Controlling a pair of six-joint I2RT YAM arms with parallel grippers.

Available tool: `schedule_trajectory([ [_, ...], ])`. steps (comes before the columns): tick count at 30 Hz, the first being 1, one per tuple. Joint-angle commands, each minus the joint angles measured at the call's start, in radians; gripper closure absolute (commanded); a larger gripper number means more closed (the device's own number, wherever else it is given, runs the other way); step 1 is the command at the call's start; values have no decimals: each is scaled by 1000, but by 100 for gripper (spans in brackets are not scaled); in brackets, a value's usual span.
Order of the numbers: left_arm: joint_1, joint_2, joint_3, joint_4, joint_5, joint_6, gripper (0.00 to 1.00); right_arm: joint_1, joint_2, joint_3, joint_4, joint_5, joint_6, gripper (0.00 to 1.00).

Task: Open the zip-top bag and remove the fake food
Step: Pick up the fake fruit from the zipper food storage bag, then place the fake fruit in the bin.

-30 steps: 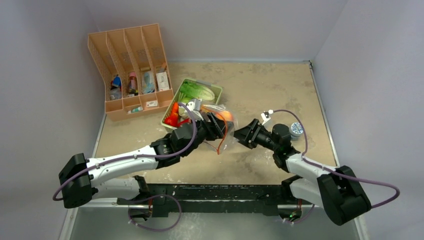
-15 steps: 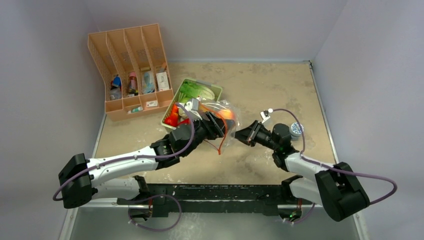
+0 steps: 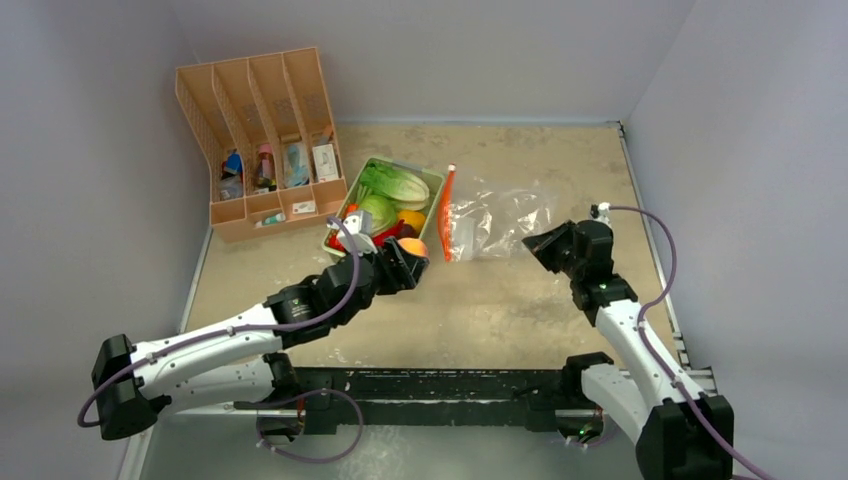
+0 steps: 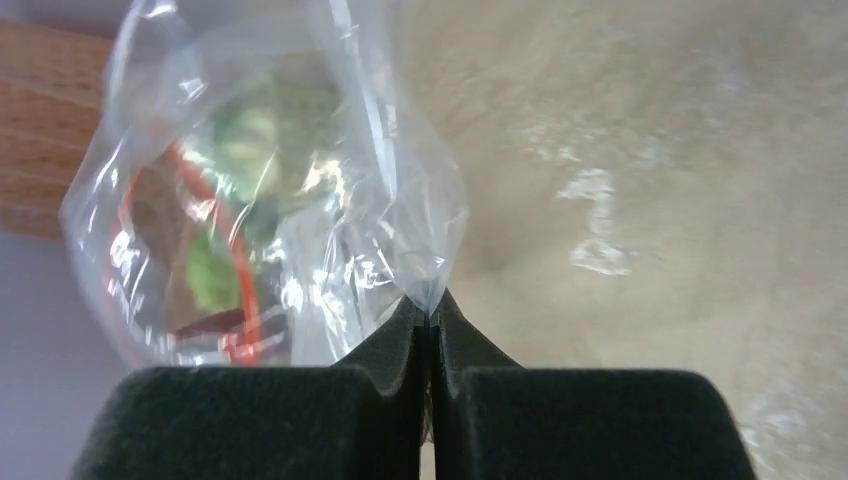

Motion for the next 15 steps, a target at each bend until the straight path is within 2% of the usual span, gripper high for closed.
schedule_trajectory([
  [1, 8, -18, 23, -130, -82, 29, 100, -15, 6, 57, -201, 152, -89, 100],
  [5, 54, 19, 79, -213, -181, 84, 100, -15, -5, 68, -228, 178, -103, 100],
  [8, 187, 90, 136, -239, -106, 136, 100, -15, -9, 59, -238, 158, -108, 100],
  [10, 237, 117, 158, -223, -144, 174, 100, -15, -17, 48, -247, 142, -109, 100],
  [15, 365, 201, 212, -151, -80, 252, 100, -15, -57, 11, -255, 103, -99, 100],
])
